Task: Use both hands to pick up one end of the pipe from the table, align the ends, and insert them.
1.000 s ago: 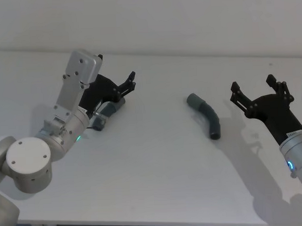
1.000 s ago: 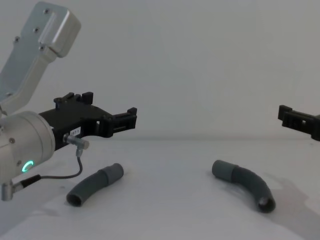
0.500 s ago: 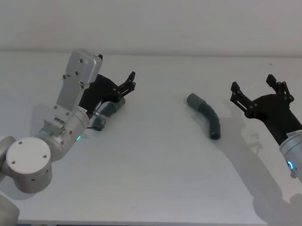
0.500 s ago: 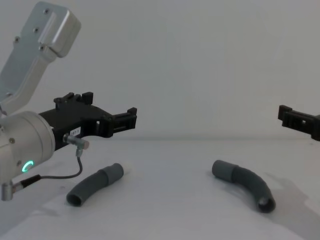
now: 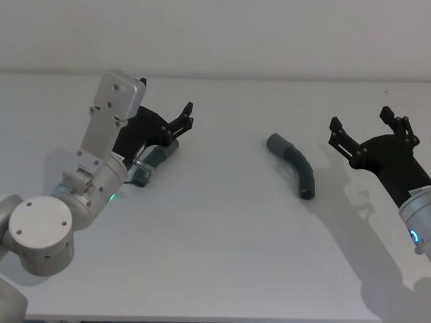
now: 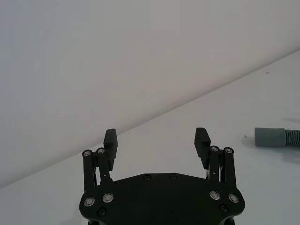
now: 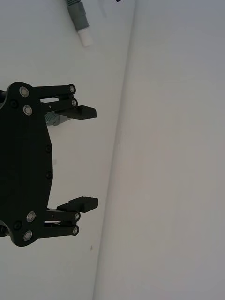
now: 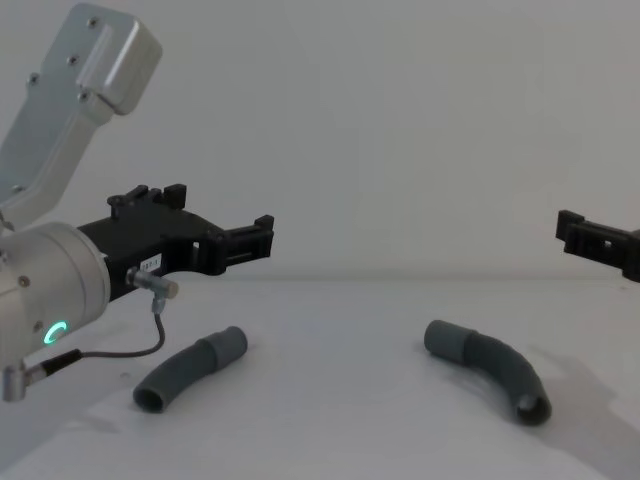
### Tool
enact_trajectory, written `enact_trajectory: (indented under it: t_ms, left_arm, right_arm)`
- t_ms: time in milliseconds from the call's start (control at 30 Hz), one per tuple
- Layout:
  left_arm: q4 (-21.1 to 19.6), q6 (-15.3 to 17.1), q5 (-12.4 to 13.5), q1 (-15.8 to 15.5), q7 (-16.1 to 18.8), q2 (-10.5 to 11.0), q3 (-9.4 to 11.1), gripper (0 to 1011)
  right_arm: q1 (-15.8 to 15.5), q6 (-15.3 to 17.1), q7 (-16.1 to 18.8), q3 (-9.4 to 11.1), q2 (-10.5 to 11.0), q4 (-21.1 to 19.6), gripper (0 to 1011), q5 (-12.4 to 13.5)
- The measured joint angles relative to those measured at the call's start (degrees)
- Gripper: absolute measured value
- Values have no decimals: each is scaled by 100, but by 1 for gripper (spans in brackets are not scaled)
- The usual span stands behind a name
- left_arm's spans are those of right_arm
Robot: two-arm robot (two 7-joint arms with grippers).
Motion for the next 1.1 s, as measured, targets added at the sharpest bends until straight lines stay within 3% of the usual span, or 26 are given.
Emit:
enact_trajectory:
  t_ms: [267, 500, 1100]
  left_arm:
    - [0, 8, 1, 1, -1, 0, -3, 1002]
    - [-91, 243, -3, 16, -31, 53, -28, 1002]
    - [-394, 1744, -315, -101, -481, 446, -264, 1002]
  right_arm:
    - [0, 0, 0, 0, 0, 0, 1002, 0]
    - [0, 0, 0, 0, 0, 0, 1002, 0]
    - [0, 0, 0, 0, 0, 0, 1002, 0]
